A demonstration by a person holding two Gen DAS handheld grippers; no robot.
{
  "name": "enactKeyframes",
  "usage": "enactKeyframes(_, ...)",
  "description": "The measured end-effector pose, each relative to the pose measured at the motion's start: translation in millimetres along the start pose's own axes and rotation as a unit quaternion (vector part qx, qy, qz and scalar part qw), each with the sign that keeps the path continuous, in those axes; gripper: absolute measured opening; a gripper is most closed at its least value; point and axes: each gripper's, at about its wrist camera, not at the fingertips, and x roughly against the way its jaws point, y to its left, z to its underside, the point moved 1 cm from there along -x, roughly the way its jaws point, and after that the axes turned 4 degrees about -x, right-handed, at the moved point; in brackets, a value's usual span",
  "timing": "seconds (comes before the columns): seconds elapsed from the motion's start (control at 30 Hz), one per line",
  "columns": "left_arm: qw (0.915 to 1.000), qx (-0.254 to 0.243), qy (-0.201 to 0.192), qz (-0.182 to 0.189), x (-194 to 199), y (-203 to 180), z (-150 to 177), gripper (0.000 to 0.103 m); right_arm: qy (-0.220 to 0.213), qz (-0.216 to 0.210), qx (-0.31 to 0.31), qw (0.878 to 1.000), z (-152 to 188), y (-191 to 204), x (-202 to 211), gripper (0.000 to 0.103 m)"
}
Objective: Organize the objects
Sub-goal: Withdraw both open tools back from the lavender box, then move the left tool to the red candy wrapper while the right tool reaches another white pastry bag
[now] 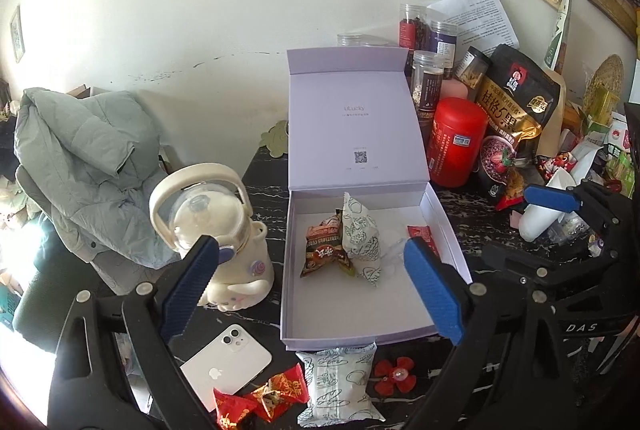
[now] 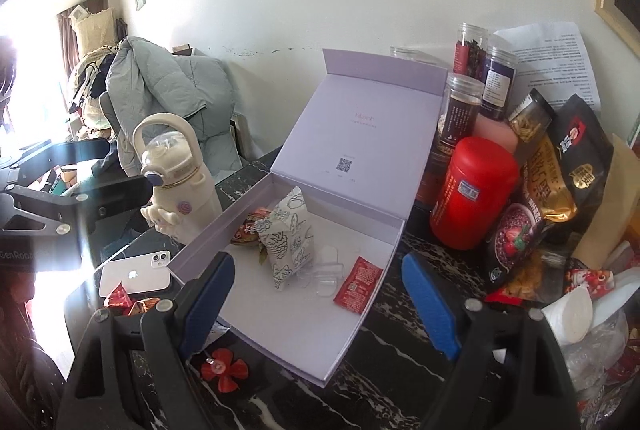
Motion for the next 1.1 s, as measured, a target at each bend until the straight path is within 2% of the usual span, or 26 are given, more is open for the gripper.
enactKeyframes(0.27,0.9993,0.011,-0.004,-0.035,36.7,23.9,25.5,0.095,-0.008,-0.019,0.022,1.000,8.1,38.3,15.9,0.088)
enactKeyframes(0.57,0.9986,0.035,-0.003,-0.040,66.7,43.5,60.9,0.095,-0.005,-0.040,0.044,0.998,27.8,80.1,21.5,0.088)
enactKeyframes(0.83,0.9960,0.066,0.018,-0.057,67.6,63.2,99.2,0.097,0.018,-0.048,0.043,0.998,49.2,103.9,8.1,0.088)
enactKeyframes(0.97,0.9946,0.087,0.038,-0.041,59.2,75.0,116.9,0.097,0.034,-0.056,0.042,0.997,58.2,114.7,-3.9,0.088)
enactKeyframes(1.1,0.9928,0.097,0.050,-0.049,51.3,82.9,131.6,0.097,0.053,-0.054,0.023,0.997,66.4,117.0,-21.1,0.088)
